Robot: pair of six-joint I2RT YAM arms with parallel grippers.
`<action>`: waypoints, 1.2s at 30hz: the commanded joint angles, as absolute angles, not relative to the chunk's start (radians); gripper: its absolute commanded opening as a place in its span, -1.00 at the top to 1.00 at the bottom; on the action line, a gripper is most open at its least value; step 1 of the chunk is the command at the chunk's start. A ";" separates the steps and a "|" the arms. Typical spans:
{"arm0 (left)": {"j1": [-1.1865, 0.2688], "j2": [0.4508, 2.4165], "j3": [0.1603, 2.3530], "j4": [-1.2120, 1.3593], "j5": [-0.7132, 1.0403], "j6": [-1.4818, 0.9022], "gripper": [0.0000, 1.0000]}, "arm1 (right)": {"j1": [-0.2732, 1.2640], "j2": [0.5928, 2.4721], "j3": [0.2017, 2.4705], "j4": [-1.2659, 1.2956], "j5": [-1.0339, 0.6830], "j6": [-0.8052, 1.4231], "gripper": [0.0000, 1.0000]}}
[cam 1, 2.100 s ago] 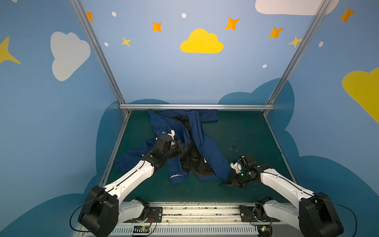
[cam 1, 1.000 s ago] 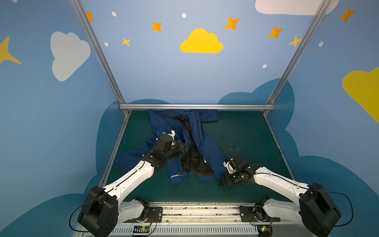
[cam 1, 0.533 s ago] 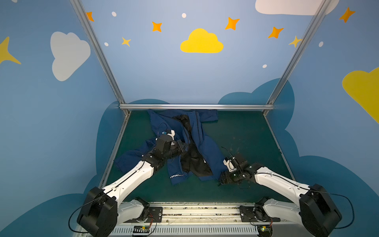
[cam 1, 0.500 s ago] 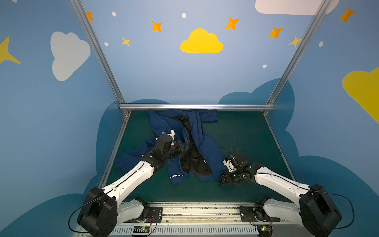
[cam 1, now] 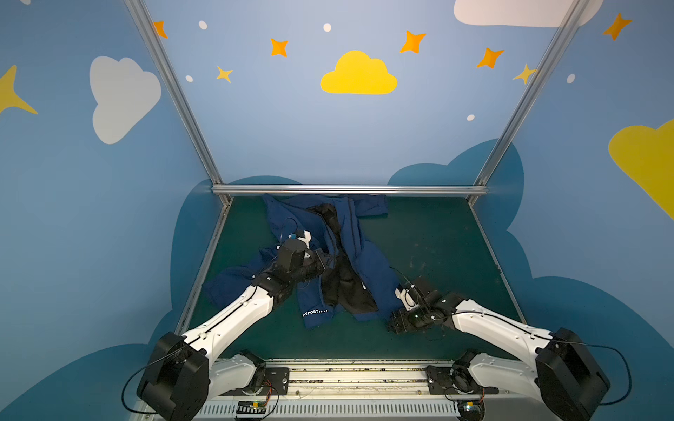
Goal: Zip up the jacket
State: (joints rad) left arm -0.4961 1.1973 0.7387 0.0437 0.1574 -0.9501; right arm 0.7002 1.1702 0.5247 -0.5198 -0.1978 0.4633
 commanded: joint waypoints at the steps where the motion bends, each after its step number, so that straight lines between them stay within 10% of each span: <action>1: -0.499 1.172 0.735 0.031 0.158 -0.948 0.94 | 0.728 1.192 0.533 -0.538 -0.151 0.466 -0.67; 12: -0.499 1.157 0.731 0.012 0.138 -0.945 0.94 | 0.810 1.270 0.581 -0.517 -0.036 0.445 -0.58; 30: -0.499 1.174 0.735 0.023 0.146 -0.946 0.93 | 0.828 1.162 0.563 -0.491 0.007 0.441 0.46; 36: -0.499 1.166 0.736 0.013 0.141 -0.945 0.94 | 0.783 1.201 0.563 -0.466 -0.045 0.420 0.54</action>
State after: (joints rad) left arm -0.4957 1.1763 0.7364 0.0231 0.1478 -0.9497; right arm 0.7994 1.1847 0.5709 -0.4904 -0.0170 0.4374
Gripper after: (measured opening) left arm 0.049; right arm 0.230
